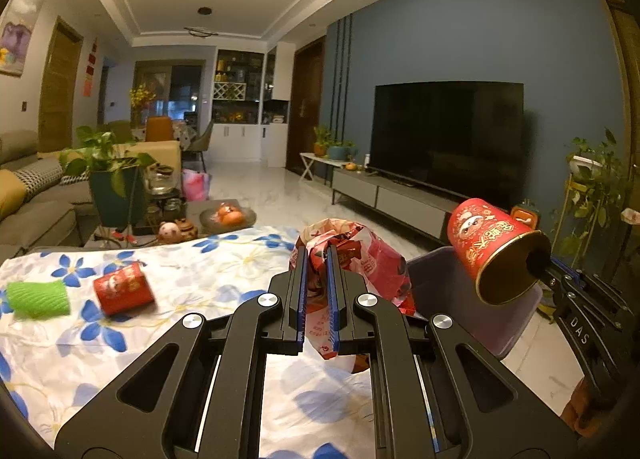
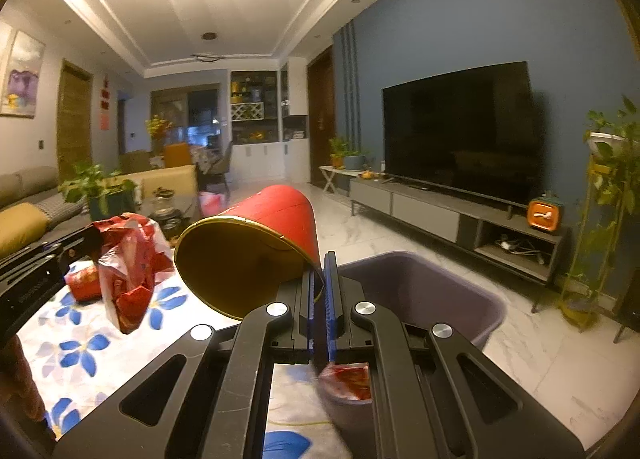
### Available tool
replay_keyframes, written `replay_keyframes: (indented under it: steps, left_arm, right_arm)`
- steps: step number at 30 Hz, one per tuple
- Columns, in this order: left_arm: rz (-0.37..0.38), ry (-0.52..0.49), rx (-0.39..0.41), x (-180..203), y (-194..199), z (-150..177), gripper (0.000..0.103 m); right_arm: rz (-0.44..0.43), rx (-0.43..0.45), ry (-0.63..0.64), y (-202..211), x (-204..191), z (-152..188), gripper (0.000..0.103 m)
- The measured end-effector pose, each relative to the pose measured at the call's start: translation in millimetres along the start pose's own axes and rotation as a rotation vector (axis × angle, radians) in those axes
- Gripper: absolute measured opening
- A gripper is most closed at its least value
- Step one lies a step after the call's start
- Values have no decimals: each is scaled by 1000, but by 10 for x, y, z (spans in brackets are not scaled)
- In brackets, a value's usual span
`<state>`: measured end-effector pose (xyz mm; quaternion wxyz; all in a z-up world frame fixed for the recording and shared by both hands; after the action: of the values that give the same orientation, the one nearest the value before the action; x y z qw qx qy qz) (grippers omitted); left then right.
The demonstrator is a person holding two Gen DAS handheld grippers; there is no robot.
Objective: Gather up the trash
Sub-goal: 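Lift and carry the red bag and red cup over the grey bin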
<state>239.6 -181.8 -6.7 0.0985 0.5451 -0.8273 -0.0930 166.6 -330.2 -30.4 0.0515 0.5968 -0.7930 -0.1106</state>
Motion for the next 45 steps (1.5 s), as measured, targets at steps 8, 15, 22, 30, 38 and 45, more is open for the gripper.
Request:
replay_keyframes:
  steps: [8, 15, 22, 30, 38, 45]
  left_arm:
    - [69, -21, -6, 356, -185, -40, 9]
    - [124, -38, -20, 674, -399, -6, 9]
    - [174, -48, -41, 941, -598, 67, 9]
    - [202, -51, -63, 1085, -810, 128, 9]
    - [222, -47, -92, 1208, -1010, 221, 9]
    - [240, -49, -106, 1287, -1105, 272, 9]
  right_arm:
    - [90, 15, -48, 15, 458, 1, 6]
    - [132, 23, -63, 8, 700, 18, 6]
    - [164, 29, -78, -7, 864, 11, 6]
    - [173, 32, -92, -52, 990, 24, 6]
    - [175, 25, -98, -114, 1022, 67, 5]
    - [170, 23, -103, -150, 1068, 56, 5]
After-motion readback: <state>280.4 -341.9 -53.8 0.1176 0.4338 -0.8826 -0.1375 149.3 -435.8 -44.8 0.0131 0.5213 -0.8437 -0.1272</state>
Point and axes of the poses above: each gripper's, at about its wrist camera, not at the fingertips, and y roughly against the way its jaws point, x to its right, z to its underside, the point moved 10 cm from there along -y, roughly the way its jaws point, and after that the axes turned 3 degrees about -z, right-handed, at the moved point
